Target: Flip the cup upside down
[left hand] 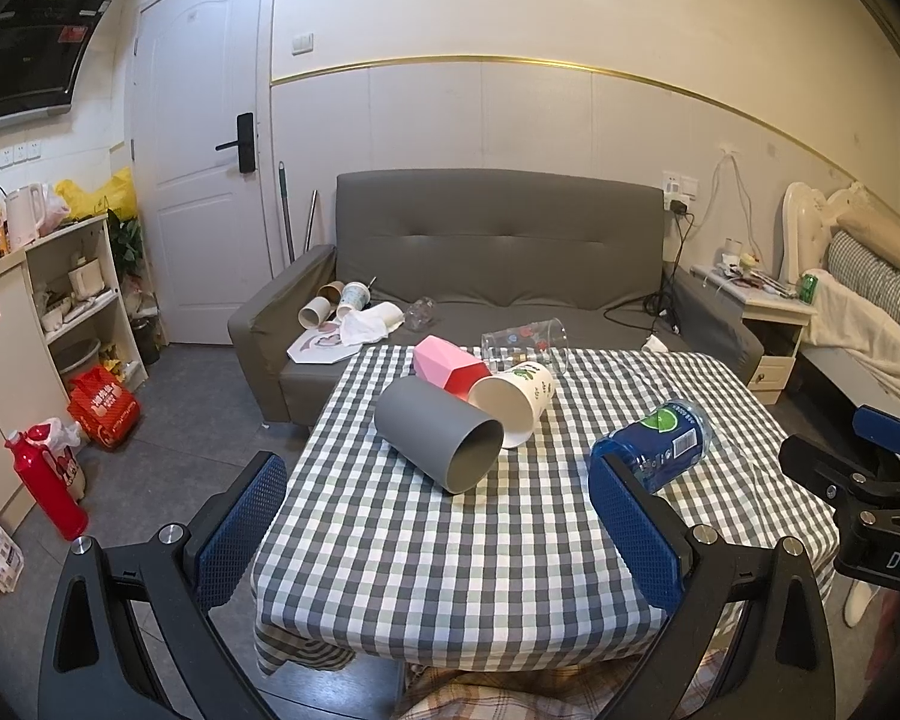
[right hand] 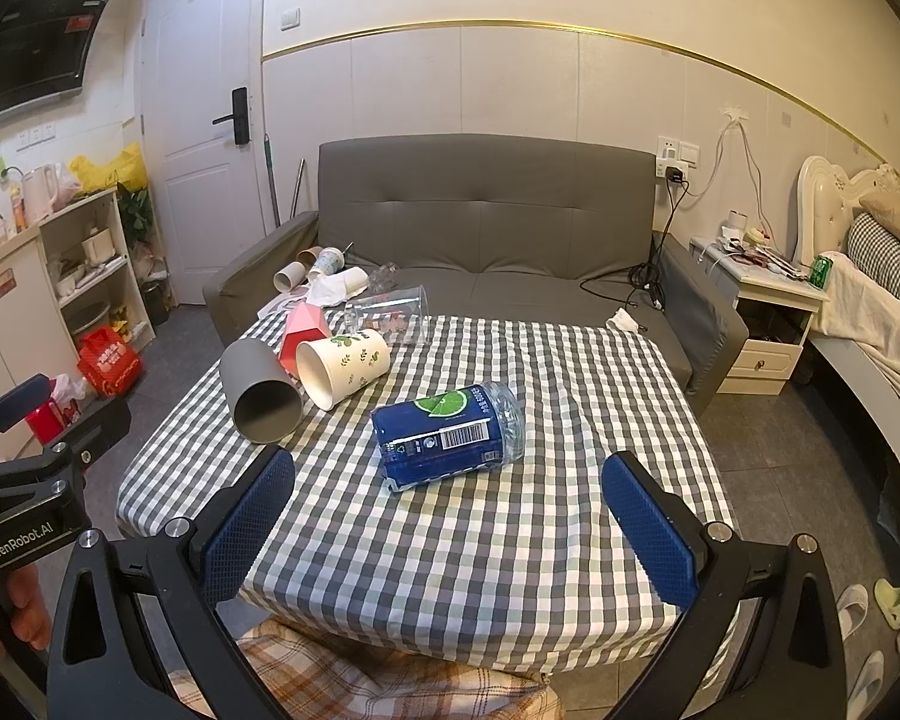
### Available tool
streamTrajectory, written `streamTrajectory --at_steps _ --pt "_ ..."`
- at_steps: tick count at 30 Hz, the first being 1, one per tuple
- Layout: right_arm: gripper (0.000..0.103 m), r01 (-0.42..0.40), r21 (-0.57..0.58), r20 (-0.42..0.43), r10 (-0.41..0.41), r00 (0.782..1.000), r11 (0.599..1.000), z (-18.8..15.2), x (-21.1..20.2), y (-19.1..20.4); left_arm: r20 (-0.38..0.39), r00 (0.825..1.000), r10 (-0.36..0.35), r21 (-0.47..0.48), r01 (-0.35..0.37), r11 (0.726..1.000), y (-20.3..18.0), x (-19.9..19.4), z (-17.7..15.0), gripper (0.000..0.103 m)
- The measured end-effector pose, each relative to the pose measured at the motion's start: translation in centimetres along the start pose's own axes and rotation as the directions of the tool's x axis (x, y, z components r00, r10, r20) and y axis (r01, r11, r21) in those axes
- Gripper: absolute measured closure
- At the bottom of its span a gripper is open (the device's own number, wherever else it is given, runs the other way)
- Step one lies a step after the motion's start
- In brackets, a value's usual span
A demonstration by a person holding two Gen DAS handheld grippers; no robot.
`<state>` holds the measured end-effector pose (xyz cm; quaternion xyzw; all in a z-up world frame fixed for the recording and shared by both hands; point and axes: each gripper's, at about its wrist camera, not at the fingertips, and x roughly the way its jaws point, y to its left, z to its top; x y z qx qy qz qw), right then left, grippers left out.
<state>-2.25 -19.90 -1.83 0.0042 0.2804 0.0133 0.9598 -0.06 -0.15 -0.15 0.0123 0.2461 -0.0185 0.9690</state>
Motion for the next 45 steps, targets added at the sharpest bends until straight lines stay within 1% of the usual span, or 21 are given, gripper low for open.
streamTrajectory --at_steps 9,18,23,26,27,29,31,33,35,41,45 --pt "0.000 0.000 0.000 0.000 0.000 1.000 1.000 0.0 0.0 -0.1 0.000 1.000 -0.002 0.001 0.002 1.000 -0.1 0.0 0.0 0.000" --pt "0.000 0.003 -0.001 -0.008 -0.003 1.000 1.000 0.0 0.0 -0.3 -0.005 1.000 -0.026 0.025 0.026 0.999 -0.7 0.2 0.0 0.000" --pt "0.000 0.013 0.004 -0.012 -0.013 1.000 1.000 -0.2 0.4 -1.0 -0.015 0.998 -0.064 0.061 0.065 0.996 -1.4 0.6 0.4 0.000" --pt "0.000 0.025 0.006 -0.016 -0.025 1.000 1.000 -0.1 0.5 -1.5 -0.023 0.995 -0.098 0.112 0.100 0.989 -2.4 1.1 0.7 0.000" --pt "0.000 0.032 0.005 -0.018 -0.032 0.999 0.999 -0.1 0.6 -1.8 -0.037 0.992 -0.123 0.132 0.127 0.983 -2.8 1.4 0.9 0.000" --pt "0.000 0.040 0.002 -0.028 -0.040 0.999 0.999 -0.1 0.8 -2.4 -0.074 0.982 -0.173 0.184 0.184 0.965 -3.7 2.2 1.1 0.000" --pt "0.000 0.044 -0.001 -0.038 -0.044 0.998 0.999 0.0 1.0 -3.2 -0.087 0.976 -0.199 0.240 0.214 0.947 -4.8 2.9 1.4 0.000" --pt "0.000 0.048 -0.003 -0.051 -0.048 0.998 0.999 0.0 1.4 -4.2 -0.121 0.962 -0.247 0.278 0.271 0.921 -6.0 4.1 1.8 0.000" --pt "0.000 0.059 -0.005 -0.067 -0.059 0.996 0.998 0.1 2.0 -5.1 -0.150 0.950 -0.273 0.321 0.308 0.896 -7.2 5.4 2.1 0.000" --pt "0.000 0.102 0.038 -0.108 -0.097 0.989 0.994 0.6 3.7 -8.9 -0.264 0.918 -0.296 0.453 0.389 0.802 -11.6 10.3 2.8 0.000" --pt "0.000 0.129 0.077 -0.151 -0.116 0.982 0.989 0.2 5.6 -11.2 -0.355 0.884 -0.304 0.506 0.455 0.733 -14.7 13.7 2.2 0.000"
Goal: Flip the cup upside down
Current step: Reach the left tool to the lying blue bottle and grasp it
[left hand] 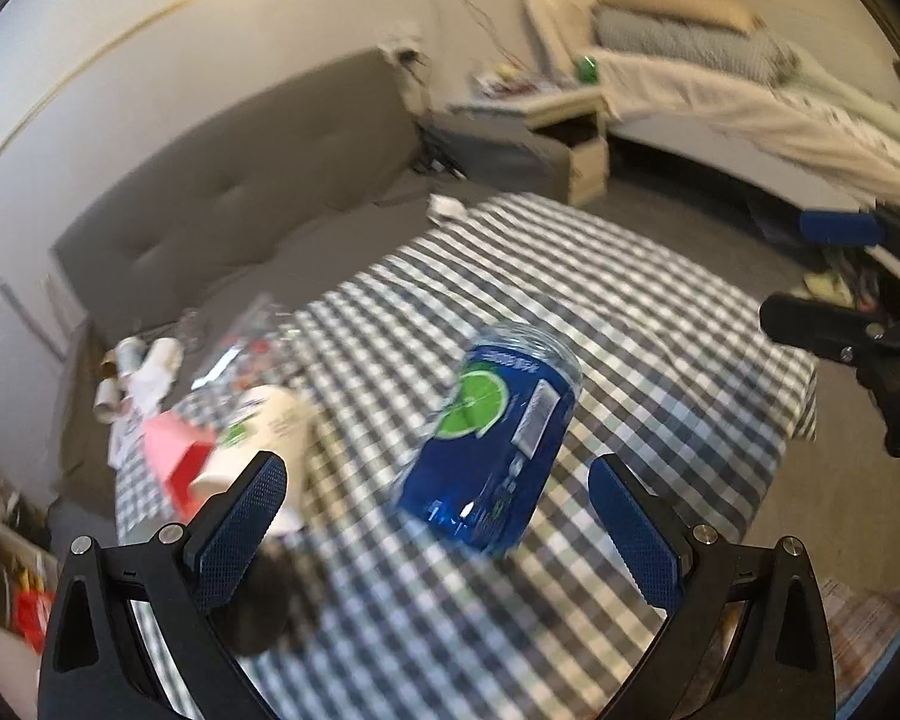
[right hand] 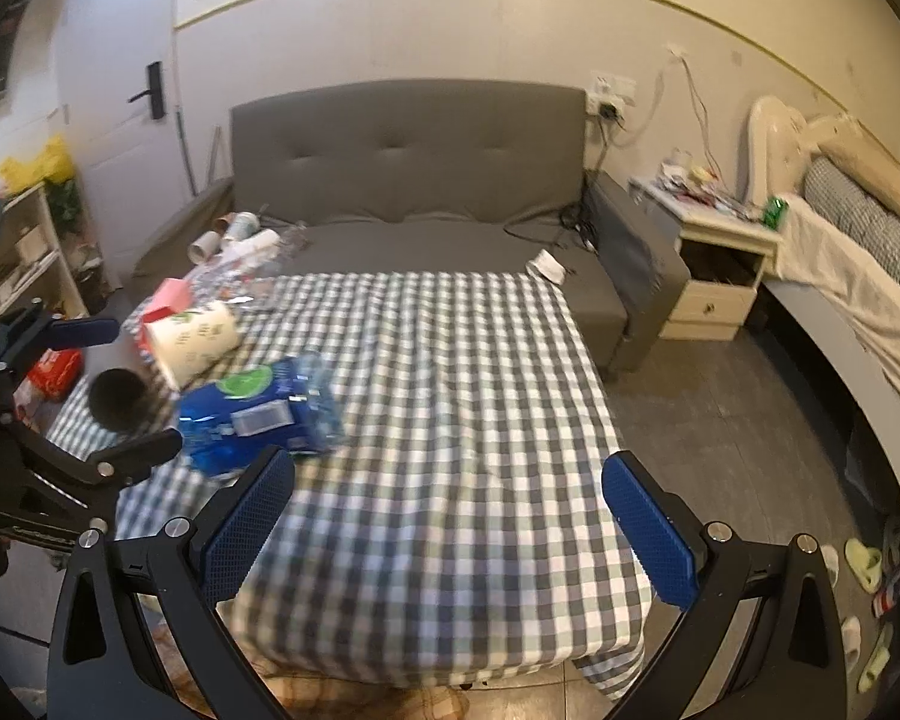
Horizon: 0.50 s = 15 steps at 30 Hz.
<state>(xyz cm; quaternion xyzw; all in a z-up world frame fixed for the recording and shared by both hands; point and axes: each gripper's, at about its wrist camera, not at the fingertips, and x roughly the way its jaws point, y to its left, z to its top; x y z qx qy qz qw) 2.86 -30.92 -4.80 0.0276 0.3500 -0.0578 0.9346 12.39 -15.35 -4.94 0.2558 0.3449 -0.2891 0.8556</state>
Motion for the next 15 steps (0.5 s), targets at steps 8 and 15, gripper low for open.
streamTrajectory --at_steps 8,15 --pt "0.000 0.019 0.066 -0.093 -0.013 0.996 0.998 -0.3 5.2 -2.8 -0.105 0.990 -0.089 0.083 0.098 0.992 -1.0 6.1 1.3 0.002" --pt "0.000 0.012 0.097 -0.116 0.000 0.993 0.995 0.2 7.5 -3.9 -0.173 0.973 -0.153 0.070 0.167 0.983 -0.7 7.7 1.7 0.025"
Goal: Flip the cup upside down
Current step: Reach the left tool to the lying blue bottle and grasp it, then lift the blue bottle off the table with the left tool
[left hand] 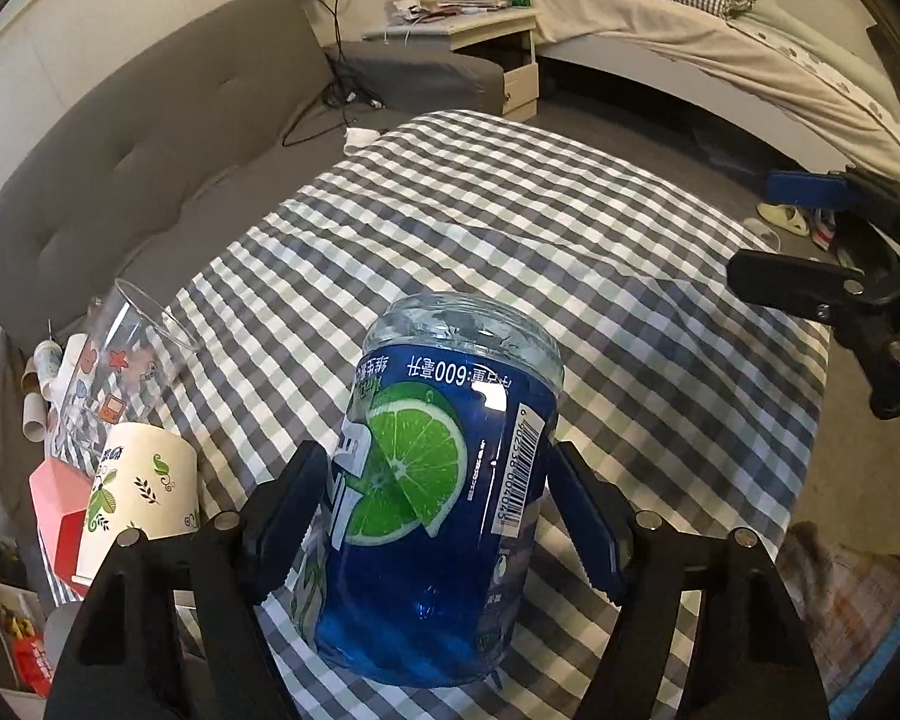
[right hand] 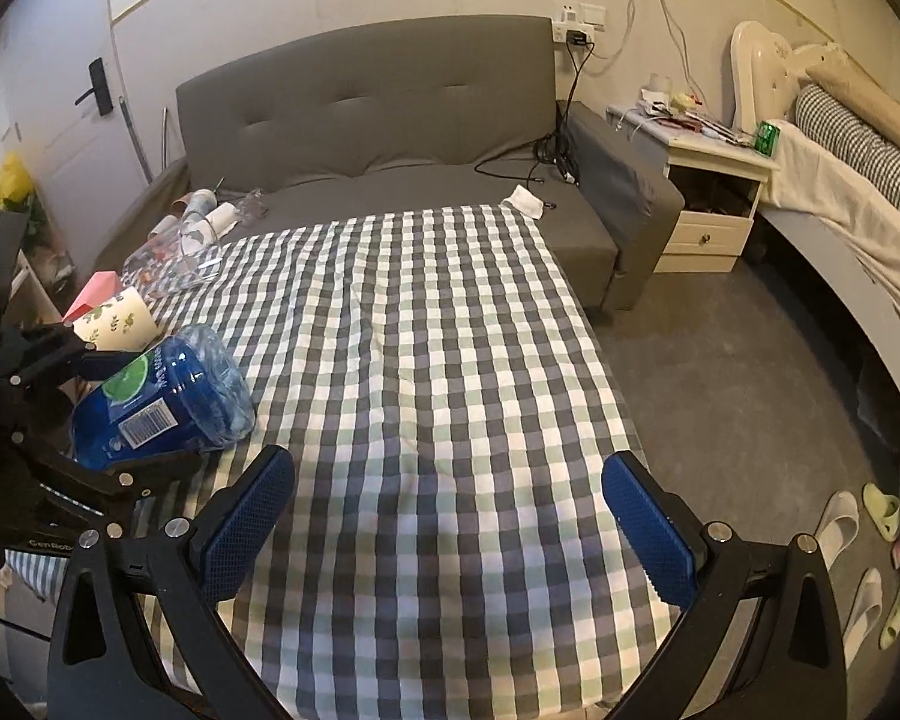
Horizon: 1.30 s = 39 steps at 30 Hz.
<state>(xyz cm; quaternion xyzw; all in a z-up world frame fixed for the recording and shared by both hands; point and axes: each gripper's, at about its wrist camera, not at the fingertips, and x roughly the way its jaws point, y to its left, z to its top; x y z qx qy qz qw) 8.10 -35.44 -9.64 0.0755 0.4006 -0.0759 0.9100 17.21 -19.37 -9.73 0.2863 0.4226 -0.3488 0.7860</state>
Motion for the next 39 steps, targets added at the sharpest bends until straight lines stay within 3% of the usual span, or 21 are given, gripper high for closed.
streamTrajectory --at_steps 4,7,9,12,15,18,20,24,28,30,31,32,36,39 --pt "0.000 -0.009 0.010 -0.006 0.009 1.000 1.000 -0.2 -0.1 0.0 -0.064 0.998 -0.005 -0.093 -0.001 0.996 0.4 0.1 0.5 0.026" --pt "0.000 -0.011 0.016 0.010 0.011 1.000 1.000 -0.5 -0.9 0.2 -0.096 0.995 0.007 -0.236 -0.030 0.971 0.6 -0.6 0.3 0.026" --pt "0.000 -0.014 0.020 0.021 0.014 1.000 1.000 -0.7 -1.6 0.3 -0.095 0.995 0.006 -0.352 -0.039 0.935 0.7 -0.9 -0.2 0.026" --pt "0.000 -0.016 0.019 0.035 0.016 0.999 1.000 -0.9 -2.4 0.5 -0.088 0.991 0.097 -0.435 -0.126 0.892 0.2 -1.3 -1.1 0.027" --pt "0.000 -0.019 0.009 0.042 0.019 0.999 1.000 -1.1 -3.0 0.8 -0.051 0.992 0.112 -0.545 -0.122 0.830 -0.1 -2.3 -1.6 0.027" --pt "0.000 -0.018 0.001 0.044 0.018 0.999 1.000 -1.2 -3.3 1.0 -0.051 0.988 0.144 -0.604 -0.145 0.784 -0.5 -2.7 -2.0 0.027" --pt "0.000 -0.021 0.001 0.043 0.020 0.999 1.000 -1.3 -3.4 1.1 -0.065 0.986 0.152 -0.621 -0.159 0.767 -0.4 -2.4 -2.3 0.027" --pt "0.000 -0.017 0.000 0.035 0.016 0.999 1.000 -1.4 -3.3 1.1 -0.089 0.985 0.151 -0.635 -0.173 0.753 -0.1 -2.2 -3.0 0.027" --pt "0.000 -0.009 0.004 0.028 0.009 1.000 1.000 -1.3 -3.3 1.1 -0.082 0.988 0.131 -0.622 -0.153 0.768 -0.3 -2.0 -3.4 0.024" --pt "0.000 -0.007 0.003 0.030 0.007 1.000 1.000 -1.2 -3.5 1.1 -0.078 0.990 0.122 -0.612 -0.144 0.777 -0.5 -2.3 -3.6 0.017" --pt "0.000 -0.006 0.001 0.032 0.006 0.999 1.000 -1.1 -3.6 1.2 -0.073 0.990 0.120 -0.608 -0.140 0.781 -0.7 -2.6 -3.6 0.009" --pt "0.000 -0.004 0.000 0.034 0.004 0.999 1.000 -1.0 -3.9 1.2 -0.062 0.990 0.123 -0.605 -0.136 0.785 -0.7 -3.0 -3.6 0.008" --pt "0.000 0.011 -0.006 0.054 -0.011 0.998 1.000 -0.5 -5.3 1.5 -0.027 0.989 0.148 -0.585 -0.136 0.800 -1.3 -5.3 -3.9 0.008" --pt "0.000 0.029 -0.026 0.089 -0.027 0.996 0.999 0.2 -7.1 2.1 0.020 0.983 0.181 -0.593 -0.134 0.794 -0.7 -7.7 -4.9 0.008"
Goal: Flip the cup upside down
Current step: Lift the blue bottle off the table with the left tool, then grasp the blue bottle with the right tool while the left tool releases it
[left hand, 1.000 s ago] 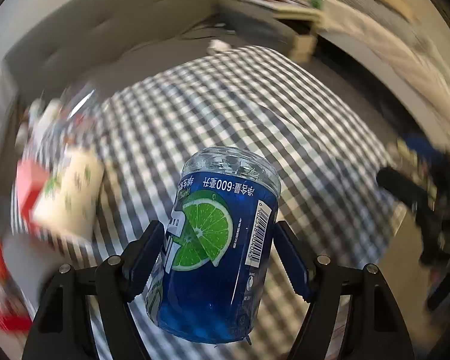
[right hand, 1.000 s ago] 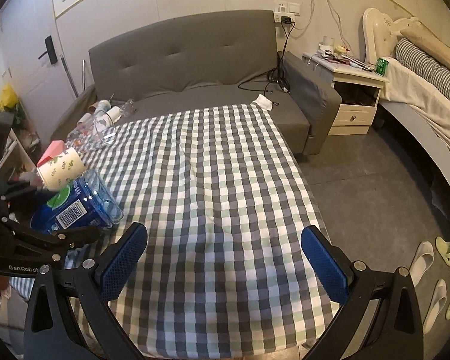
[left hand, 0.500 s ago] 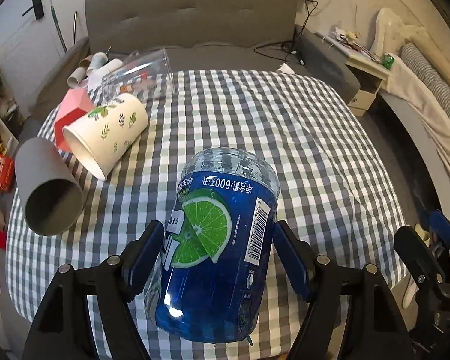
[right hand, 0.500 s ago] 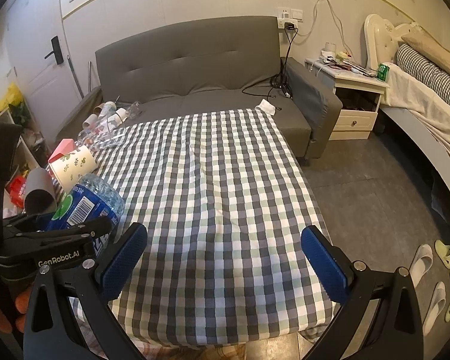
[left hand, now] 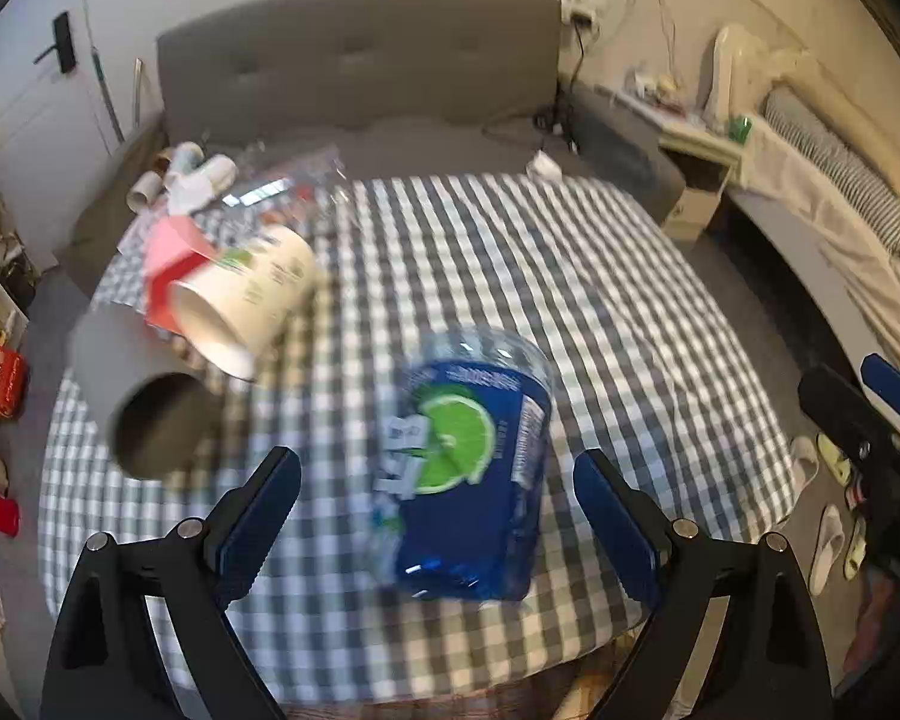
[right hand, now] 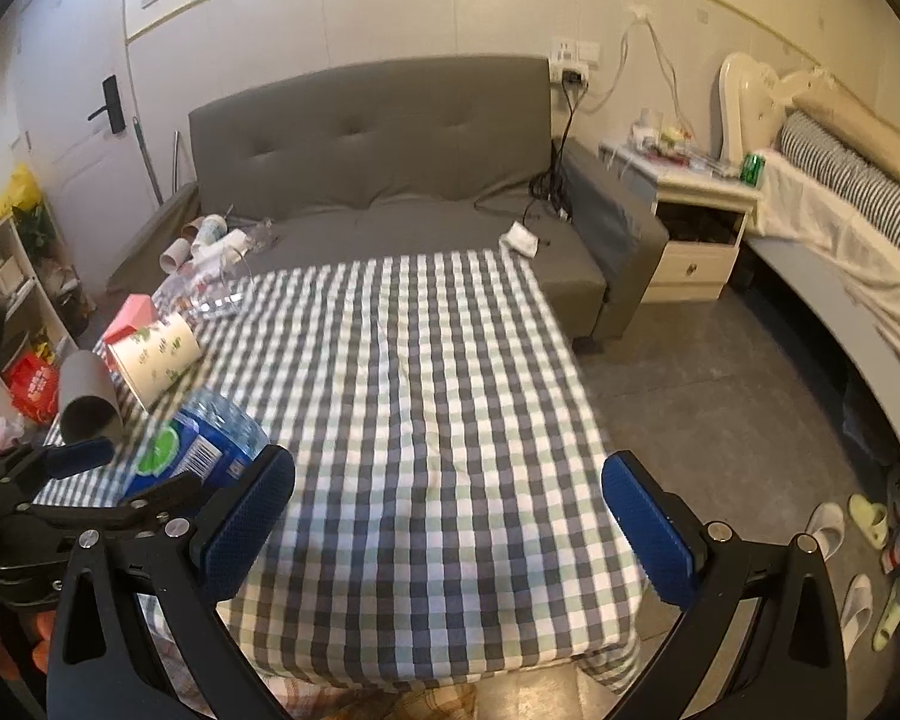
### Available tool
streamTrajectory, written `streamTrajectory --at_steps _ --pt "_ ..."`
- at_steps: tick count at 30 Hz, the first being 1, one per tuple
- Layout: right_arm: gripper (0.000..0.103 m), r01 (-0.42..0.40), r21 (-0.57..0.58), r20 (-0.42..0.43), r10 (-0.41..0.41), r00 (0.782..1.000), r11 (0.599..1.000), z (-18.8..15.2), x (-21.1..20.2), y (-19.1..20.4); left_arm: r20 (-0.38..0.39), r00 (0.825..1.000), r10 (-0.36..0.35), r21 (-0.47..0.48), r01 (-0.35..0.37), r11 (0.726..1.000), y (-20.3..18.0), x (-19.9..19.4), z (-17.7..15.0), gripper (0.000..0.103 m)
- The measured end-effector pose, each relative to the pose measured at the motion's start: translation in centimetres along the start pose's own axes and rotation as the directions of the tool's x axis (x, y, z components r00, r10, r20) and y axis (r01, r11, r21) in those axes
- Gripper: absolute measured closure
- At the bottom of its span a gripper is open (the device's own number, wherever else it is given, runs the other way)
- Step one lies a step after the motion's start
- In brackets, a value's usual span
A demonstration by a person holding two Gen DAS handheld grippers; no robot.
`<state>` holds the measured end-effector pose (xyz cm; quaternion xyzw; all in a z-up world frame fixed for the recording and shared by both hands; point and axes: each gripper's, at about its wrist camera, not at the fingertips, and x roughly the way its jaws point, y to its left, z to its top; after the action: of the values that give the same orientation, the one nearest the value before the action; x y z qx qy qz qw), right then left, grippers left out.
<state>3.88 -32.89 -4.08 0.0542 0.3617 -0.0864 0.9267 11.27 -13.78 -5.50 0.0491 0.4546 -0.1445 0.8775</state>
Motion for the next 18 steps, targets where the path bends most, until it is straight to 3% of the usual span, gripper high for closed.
streamTrajectory --at_steps 5,9,12,15,18 --pt "0.000 -0.007 -0.011 0.003 0.007 1.000 1.000 1.5 -1.8 1.7 0.134 0.990 0.036 -0.019 -0.034 0.999 3.4 -4.2 -0.1 0.001" --pt "0.000 -0.074 0.000 -0.110 0.074 0.991 0.997 2.9 -0.9 4.3 0.214 0.970 0.112 -0.025 -0.109 0.994 6.4 -5.8 -0.5 0.000" --pt "0.000 -0.101 -0.020 -0.210 0.095 0.973 0.995 3.7 0.8 7.1 0.238 0.956 0.169 -0.046 -0.163 0.986 8.5 -5.8 -0.8 0.000" --pt "0.000 -0.099 -0.066 -0.287 0.076 0.955 0.993 4.4 2.7 10.1 0.231 0.957 0.175 -0.066 -0.164 0.984 10.5 -5.2 -1.3 0.000" --pt "0.000 -0.128 -0.022 -0.407 0.108 0.907 0.992 4.4 5.8 11.7 0.215 0.959 0.185 -0.083 -0.171 0.982 12.0 -4.3 -1.5 0.000"
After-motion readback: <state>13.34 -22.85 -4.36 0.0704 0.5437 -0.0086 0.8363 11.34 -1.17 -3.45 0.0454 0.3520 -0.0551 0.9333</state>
